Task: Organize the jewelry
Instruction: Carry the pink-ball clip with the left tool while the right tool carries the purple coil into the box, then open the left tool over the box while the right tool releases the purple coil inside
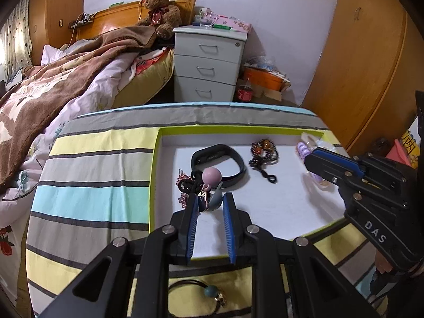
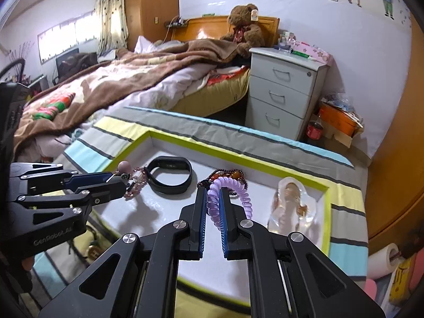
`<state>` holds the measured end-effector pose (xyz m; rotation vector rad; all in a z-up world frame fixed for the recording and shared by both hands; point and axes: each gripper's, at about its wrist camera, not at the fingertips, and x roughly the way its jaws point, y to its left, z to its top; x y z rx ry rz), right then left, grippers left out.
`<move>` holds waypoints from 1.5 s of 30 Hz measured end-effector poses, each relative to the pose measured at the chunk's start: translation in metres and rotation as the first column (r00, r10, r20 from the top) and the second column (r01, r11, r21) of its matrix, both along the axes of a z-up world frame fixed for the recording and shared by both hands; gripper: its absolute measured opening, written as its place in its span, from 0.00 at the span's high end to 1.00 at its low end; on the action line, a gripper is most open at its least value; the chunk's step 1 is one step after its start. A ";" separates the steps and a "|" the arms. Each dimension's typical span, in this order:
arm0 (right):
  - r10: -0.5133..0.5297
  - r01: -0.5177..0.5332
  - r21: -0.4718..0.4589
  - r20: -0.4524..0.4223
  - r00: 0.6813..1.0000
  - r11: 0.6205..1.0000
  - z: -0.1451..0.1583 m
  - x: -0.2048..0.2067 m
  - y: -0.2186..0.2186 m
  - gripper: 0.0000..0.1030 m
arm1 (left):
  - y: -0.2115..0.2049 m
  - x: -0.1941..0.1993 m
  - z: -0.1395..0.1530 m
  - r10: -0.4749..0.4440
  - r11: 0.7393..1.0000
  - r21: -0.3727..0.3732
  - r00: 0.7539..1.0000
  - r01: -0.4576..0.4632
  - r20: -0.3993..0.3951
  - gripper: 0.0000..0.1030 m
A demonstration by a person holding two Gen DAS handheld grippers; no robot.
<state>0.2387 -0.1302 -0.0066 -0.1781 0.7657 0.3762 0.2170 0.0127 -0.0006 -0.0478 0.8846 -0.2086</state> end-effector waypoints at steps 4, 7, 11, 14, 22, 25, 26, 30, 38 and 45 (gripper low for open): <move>0.006 -0.006 -0.016 -0.025 1.000 1.000 -0.010 0.008 0.002 0.91 | 0.000 0.004 -0.006 -0.006 1.000 -0.002 1.000 0.006 -0.014 0.80; 0.015 -0.017 -0.031 -0.044 0.999 0.999 -0.016 0.010 0.004 0.91 | 0.000 0.007 -0.012 -0.004 1.000 0.001 1.000 0.004 -0.025 0.80; 0.011 -0.013 -0.033 -0.059 0.998 0.999 -0.022 0.012 0.004 0.91 | -0.002 0.009 -0.016 -0.007 1.000 -0.014 0.999 0.007 -0.042 0.80; 0.010 -0.012 -0.037 -0.064 0.998 0.999 -0.024 0.013 0.005 0.91 | -0.005 0.011 -0.017 -0.008 1.000 -0.007 0.999 0.008 -0.043 0.80; 0.010 -0.014 -0.040 -0.088 0.996 0.999 -0.031 0.017 0.006 0.91 | -0.007 0.013 -0.021 -0.007 1.000 -0.007 0.998 0.006 -0.059 0.80; 0.009 -0.013 -0.040 -0.092 0.996 0.999 -0.031 0.018 0.006 0.91 | -0.008 0.013 -0.022 -0.005 1.000 -0.006 0.998 0.004 -0.065 0.80; 0.008 -0.012 -0.043 -0.091 0.996 0.999 -0.031 0.017 0.007 0.91 | -0.008 0.013 -0.023 -0.004 1.000 -0.004 0.998 0.004 -0.067 0.80; 0.001 -0.005 -0.048 -0.090 0.996 0.999 -0.031 0.017 0.007 0.90 | -0.009 0.014 -0.024 -0.005 1.000 0.004 0.998 0.005 -0.068 0.77; -0.009 0.005 -0.037 -0.093 0.996 0.999 -0.030 0.017 0.004 0.87 | -0.009 0.013 -0.025 -0.005 1.000 0.005 0.998 0.005 -0.069 0.73; -0.013 0.010 -0.032 -0.092 0.996 0.999 -0.029 0.017 0.005 0.83 | -0.009 0.013 -0.024 -0.006 1.000 0.004 0.998 0.007 -0.066 0.68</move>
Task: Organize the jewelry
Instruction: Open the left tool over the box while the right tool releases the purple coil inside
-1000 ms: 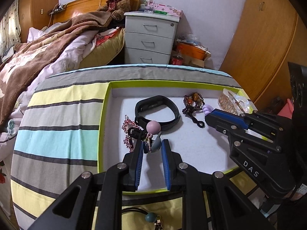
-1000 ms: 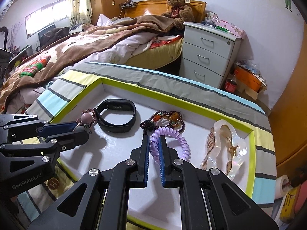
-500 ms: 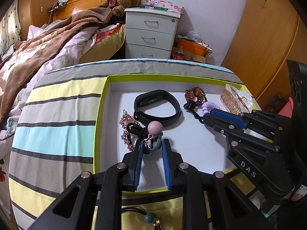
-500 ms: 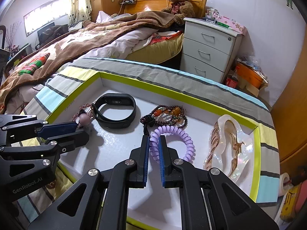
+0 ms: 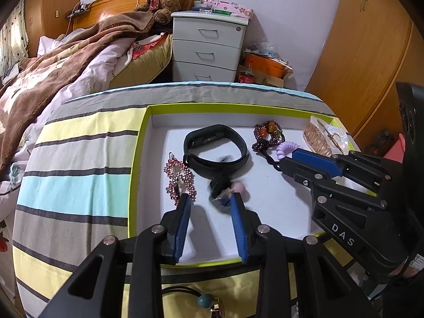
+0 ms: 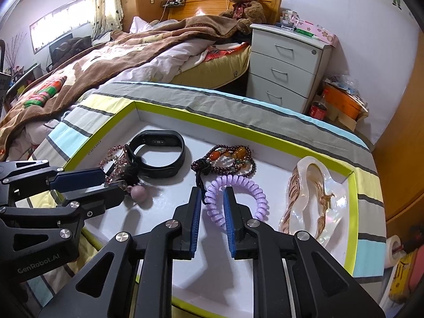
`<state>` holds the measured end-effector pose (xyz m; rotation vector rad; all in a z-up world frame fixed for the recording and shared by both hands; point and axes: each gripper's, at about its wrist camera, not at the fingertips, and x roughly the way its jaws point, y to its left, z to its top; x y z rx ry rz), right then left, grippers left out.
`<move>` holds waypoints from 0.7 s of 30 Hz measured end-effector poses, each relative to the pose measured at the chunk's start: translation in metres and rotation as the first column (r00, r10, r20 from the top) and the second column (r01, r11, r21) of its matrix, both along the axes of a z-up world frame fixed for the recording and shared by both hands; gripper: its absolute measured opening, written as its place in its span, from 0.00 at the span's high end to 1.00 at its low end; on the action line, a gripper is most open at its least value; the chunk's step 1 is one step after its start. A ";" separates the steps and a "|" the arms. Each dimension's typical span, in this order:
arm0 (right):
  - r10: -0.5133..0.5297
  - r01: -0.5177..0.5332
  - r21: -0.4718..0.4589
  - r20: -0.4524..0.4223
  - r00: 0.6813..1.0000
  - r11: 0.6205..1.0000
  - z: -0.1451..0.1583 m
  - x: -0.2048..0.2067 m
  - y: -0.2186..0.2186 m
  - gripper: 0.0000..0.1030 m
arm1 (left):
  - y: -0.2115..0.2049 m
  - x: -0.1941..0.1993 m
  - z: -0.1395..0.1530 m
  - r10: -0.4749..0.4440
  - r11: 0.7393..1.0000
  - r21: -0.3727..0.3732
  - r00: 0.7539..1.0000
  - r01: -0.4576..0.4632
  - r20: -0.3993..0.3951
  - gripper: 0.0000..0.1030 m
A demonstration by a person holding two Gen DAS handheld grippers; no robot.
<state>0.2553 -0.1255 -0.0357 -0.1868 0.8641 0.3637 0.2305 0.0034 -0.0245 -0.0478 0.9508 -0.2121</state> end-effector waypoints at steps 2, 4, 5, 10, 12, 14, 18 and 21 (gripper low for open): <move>-0.006 0.006 -0.003 0.004 1.000 1.000 0.001 -0.001 0.000 0.82 | -0.001 -0.001 0.000 -0.003 1.000 0.001 1.000 0.003 0.003 0.67; -0.010 0.010 -0.002 0.005 1.000 1.000 0.002 -0.002 -0.001 0.82 | -0.001 -0.001 0.000 -0.002 1.000 0.003 1.000 0.002 0.004 0.67; -0.011 0.011 -0.002 0.007 1.000 1.000 0.002 -0.002 -0.001 0.82 | -0.001 -0.001 0.001 0.000 1.000 0.006 1.000 0.000 0.002 0.67; -0.020 0.020 -0.001 0.013 1.000 1.000 0.005 -0.004 -0.004 0.82 | -0.002 -0.002 0.002 0.000 1.000 0.009 1.000 0.000 0.004 0.65; -0.023 0.023 -0.001 0.014 1.000 1.000 0.006 -0.006 -0.004 0.82 | -0.001 -0.004 0.003 0.001 1.000 0.008 1.000 -0.001 0.005 0.64; -0.027 0.027 0.001 0.018 0.999 1.000 0.008 -0.007 -0.005 0.82 | -0.002 -0.005 0.004 0.000 1.000 0.009 1.000 -0.001 0.007 0.64; -0.032 0.032 0.008 0.031 0.999 0.999 0.014 -0.012 -0.006 0.81 | 0.000 -0.010 0.008 0.004 1.000 0.011 1.000 -0.004 0.014 0.62; -0.034 0.034 0.012 0.040 0.999 0.999 0.018 -0.016 -0.007 0.79 | 0.000 -0.014 0.012 0.006 1.000 0.010 1.000 -0.006 0.023 0.60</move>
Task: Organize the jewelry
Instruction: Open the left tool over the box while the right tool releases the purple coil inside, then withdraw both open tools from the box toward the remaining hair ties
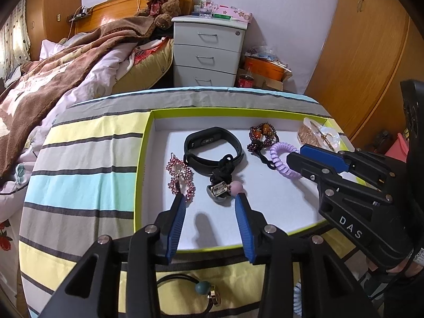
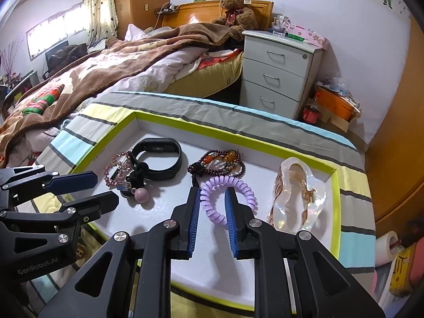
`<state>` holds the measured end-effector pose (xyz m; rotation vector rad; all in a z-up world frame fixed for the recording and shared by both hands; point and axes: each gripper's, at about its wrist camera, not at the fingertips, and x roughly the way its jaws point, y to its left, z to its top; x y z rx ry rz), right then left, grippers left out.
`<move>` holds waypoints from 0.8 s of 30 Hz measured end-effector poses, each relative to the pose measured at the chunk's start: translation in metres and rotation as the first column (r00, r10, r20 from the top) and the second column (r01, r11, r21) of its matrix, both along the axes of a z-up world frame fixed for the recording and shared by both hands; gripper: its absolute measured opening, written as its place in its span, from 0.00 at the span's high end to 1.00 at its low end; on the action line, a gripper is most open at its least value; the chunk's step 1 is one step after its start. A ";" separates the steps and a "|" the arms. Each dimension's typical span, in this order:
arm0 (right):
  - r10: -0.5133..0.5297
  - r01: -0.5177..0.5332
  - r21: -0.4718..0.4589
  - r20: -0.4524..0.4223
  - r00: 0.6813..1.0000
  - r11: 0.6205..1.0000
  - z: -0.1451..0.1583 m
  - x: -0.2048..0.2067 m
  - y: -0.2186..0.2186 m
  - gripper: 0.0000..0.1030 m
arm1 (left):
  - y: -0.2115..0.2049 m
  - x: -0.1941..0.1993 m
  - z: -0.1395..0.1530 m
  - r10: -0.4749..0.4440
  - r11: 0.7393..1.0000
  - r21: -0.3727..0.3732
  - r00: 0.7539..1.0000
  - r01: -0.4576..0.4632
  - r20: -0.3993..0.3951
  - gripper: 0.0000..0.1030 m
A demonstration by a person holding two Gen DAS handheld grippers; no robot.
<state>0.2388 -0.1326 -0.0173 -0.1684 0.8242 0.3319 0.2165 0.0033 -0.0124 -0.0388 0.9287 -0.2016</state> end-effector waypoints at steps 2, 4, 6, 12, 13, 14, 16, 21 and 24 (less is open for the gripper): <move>-0.001 0.001 0.004 0.006 1.000 1.000 0.003 -0.004 0.000 0.73 | 0.000 -0.003 0.003 0.002 1.000 0.000 1.000 -0.002 0.006 0.60; -0.005 0.005 0.010 0.012 1.000 1.000 0.006 -0.008 -0.001 0.64 | 0.001 -0.008 0.006 0.005 1.000 0.003 1.000 -0.005 0.013 0.60; -0.008 0.007 0.016 0.020 1.000 1.000 0.009 -0.013 -0.002 0.64 | 0.002 -0.013 0.010 0.007 1.000 0.000 1.000 -0.007 0.021 0.59; -0.018 0.017 0.026 0.043 0.999 1.000 0.021 -0.029 -0.002 0.64 | 0.005 -0.028 0.022 0.013 1.000 0.002 0.999 -0.013 0.046 0.58; -0.020 0.018 0.027 0.046 0.999 0.999 0.022 -0.031 -0.003 0.64 | 0.005 -0.030 0.023 0.014 1.000 0.004 0.999 -0.014 0.050 0.58; -0.021 0.020 0.030 0.052 0.998 0.999 0.024 -0.035 -0.003 0.64 | 0.006 -0.034 0.026 0.015 1.000 0.005 0.998 -0.016 0.055 0.58; -0.023 0.021 0.036 0.059 0.998 0.999 0.028 -0.040 -0.004 0.64 | 0.007 -0.040 0.030 0.018 1.000 0.005 0.998 -0.018 0.065 0.58; -0.028 0.024 0.044 0.080 0.996 0.999 0.036 -0.058 -0.002 0.64 | 0.012 -0.056 0.039 0.025 1.000 0.009 0.996 -0.026 0.091 0.58; -0.028 0.024 0.048 0.090 0.996 0.999 0.039 -0.067 -0.002 0.64 | 0.015 -0.065 0.043 0.028 0.999 0.013 0.994 -0.029 0.102 0.57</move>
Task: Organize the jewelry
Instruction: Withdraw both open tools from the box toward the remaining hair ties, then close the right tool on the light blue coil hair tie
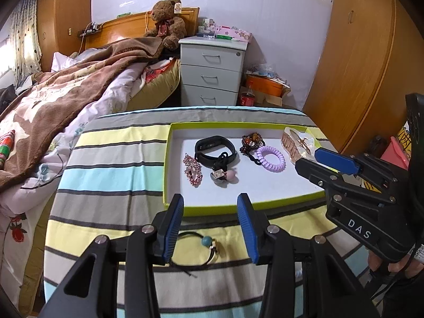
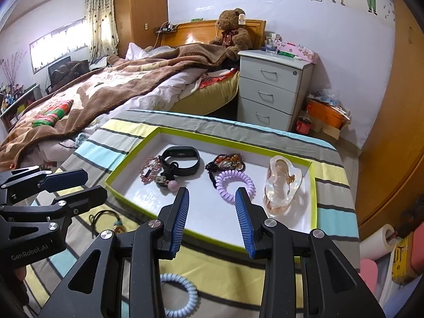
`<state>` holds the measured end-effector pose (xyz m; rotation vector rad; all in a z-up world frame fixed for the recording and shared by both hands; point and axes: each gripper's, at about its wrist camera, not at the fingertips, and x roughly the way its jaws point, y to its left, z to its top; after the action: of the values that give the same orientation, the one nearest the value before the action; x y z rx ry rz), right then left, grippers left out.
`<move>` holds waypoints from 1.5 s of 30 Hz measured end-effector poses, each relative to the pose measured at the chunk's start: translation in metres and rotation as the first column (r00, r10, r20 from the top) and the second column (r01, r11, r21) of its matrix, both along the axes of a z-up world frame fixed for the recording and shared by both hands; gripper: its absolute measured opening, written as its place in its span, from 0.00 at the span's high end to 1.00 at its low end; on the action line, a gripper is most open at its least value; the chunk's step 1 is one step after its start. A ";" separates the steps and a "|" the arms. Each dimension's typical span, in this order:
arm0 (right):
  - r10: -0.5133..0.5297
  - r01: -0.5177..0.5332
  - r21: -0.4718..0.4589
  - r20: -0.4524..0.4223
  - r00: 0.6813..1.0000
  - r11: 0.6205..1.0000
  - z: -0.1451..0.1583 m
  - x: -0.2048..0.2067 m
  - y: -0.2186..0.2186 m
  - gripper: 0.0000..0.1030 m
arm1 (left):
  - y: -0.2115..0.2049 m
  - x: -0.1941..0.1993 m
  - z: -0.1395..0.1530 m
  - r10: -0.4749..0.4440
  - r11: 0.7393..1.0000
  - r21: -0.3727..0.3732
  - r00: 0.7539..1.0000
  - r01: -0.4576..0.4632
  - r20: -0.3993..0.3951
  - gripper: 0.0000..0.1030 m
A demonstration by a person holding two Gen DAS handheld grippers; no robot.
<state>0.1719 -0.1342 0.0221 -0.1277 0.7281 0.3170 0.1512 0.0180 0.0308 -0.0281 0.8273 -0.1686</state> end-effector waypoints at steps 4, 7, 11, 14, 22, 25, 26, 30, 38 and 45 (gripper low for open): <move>-0.001 0.001 0.009 0.015 1.000 1.000 0.005 -0.013 0.000 0.64 | 0.005 -0.014 0.006 0.009 1.000 0.000 1.000 -0.009 0.020 0.57; -0.002 0.002 0.011 0.021 1.000 1.000 0.005 -0.022 0.000 0.64 | 0.007 -0.025 0.009 0.011 1.000 0.004 0.999 -0.011 0.030 0.57; -0.002 0.002 0.016 0.023 1.000 1.000 0.001 -0.036 -0.002 0.64 | 0.010 -0.037 0.010 0.014 1.000 0.003 0.999 -0.014 0.041 0.57; -0.008 0.008 0.017 0.008 1.000 1.000 -0.008 -0.045 -0.006 0.64 | 0.014 -0.046 0.007 0.014 1.000 -0.004 0.999 -0.013 0.043 0.56; -0.033 0.032 -0.014 -0.062 0.997 0.999 -0.038 -0.063 -0.015 0.64 | 0.035 -0.071 -0.013 0.022 0.998 -0.056 1.000 -0.021 0.008 0.54; -0.038 0.037 -0.014 -0.087 0.995 0.999 -0.047 -0.065 -0.017 0.63 | 0.040 -0.074 -0.021 0.028 0.997 -0.065 1.000 -0.028 -0.007 0.52; -0.037 0.036 -0.015 -0.095 0.995 0.999 -0.050 -0.065 -0.017 0.63 | 0.043 -0.075 -0.025 0.027 0.997 -0.074 0.999 -0.028 -0.018 0.52; -0.028 0.025 -0.022 -0.127 0.992 0.999 -0.057 -0.065 -0.017 0.63 | 0.049 -0.078 -0.034 0.040 0.995 -0.089 0.998 -0.044 -0.041 0.50; -0.019 0.007 -0.076 -0.162 0.987 0.997 -0.070 -0.062 -0.005 0.63 | 0.064 -0.079 -0.046 0.057 0.991 -0.121 0.996 -0.065 -0.066 0.46; -0.026 0.013 -0.081 -0.167 0.986 0.997 -0.074 -0.060 -0.003 0.63 | 0.068 -0.075 -0.051 0.057 0.990 -0.127 0.995 -0.067 -0.081 0.46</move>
<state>0.1119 -0.1375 -0.0518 -0.1703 0.9089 0.2821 0.0761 0.0861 -0.0207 -0.1829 0.8908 -0.1633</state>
